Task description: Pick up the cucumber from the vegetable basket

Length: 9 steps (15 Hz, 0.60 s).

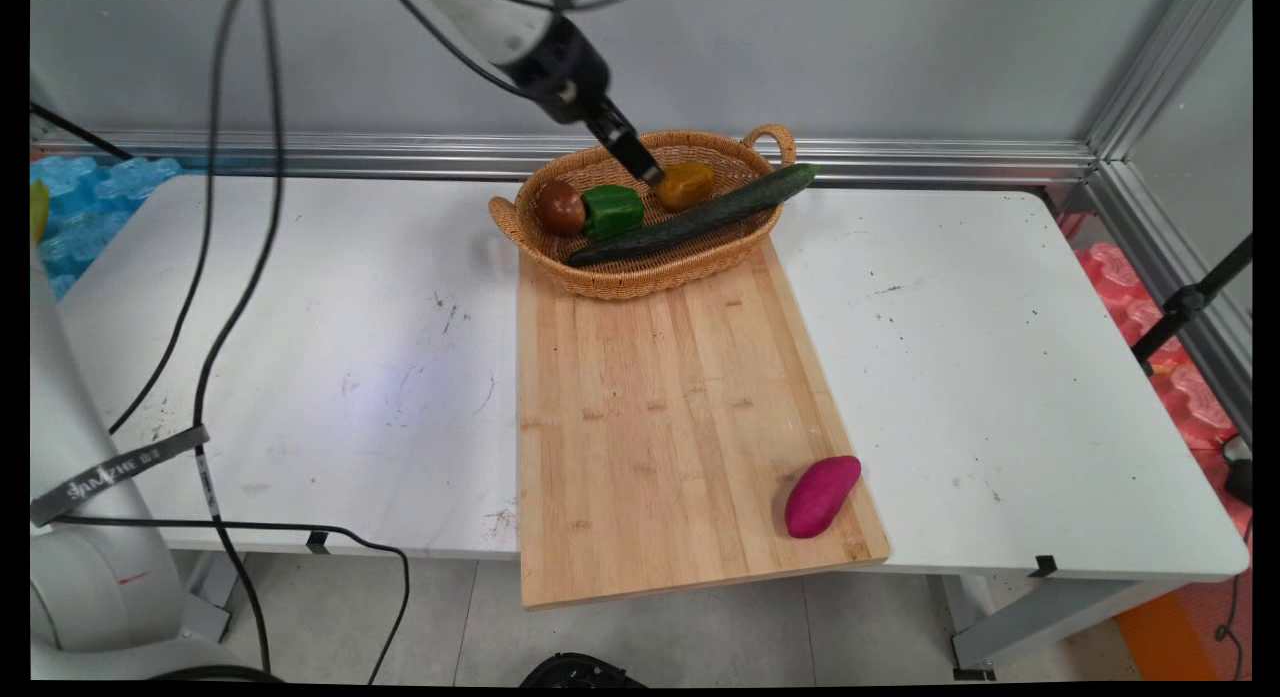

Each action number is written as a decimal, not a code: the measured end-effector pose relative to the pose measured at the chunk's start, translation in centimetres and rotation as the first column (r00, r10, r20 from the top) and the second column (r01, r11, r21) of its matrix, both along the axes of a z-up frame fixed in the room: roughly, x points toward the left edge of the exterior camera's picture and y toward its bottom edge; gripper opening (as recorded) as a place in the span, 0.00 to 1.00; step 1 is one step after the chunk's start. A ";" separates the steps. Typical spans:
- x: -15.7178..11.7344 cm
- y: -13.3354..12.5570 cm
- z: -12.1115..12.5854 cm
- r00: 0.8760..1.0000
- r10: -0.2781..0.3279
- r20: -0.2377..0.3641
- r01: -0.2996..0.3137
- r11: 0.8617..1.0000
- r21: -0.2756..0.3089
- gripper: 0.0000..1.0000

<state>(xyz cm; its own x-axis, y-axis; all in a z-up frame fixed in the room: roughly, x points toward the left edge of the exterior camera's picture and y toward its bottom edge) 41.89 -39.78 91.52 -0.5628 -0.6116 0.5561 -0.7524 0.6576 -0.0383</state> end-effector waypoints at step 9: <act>-5.6 -6.6 -7.0 0.987 -0.118 0.107 0.114 0.992 0.045 1.00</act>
<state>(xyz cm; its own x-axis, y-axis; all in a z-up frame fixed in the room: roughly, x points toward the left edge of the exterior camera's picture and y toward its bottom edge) 36.29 -46.40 84.54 -0.6872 -0.5580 0.4651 -0.6635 0.7429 -0.0890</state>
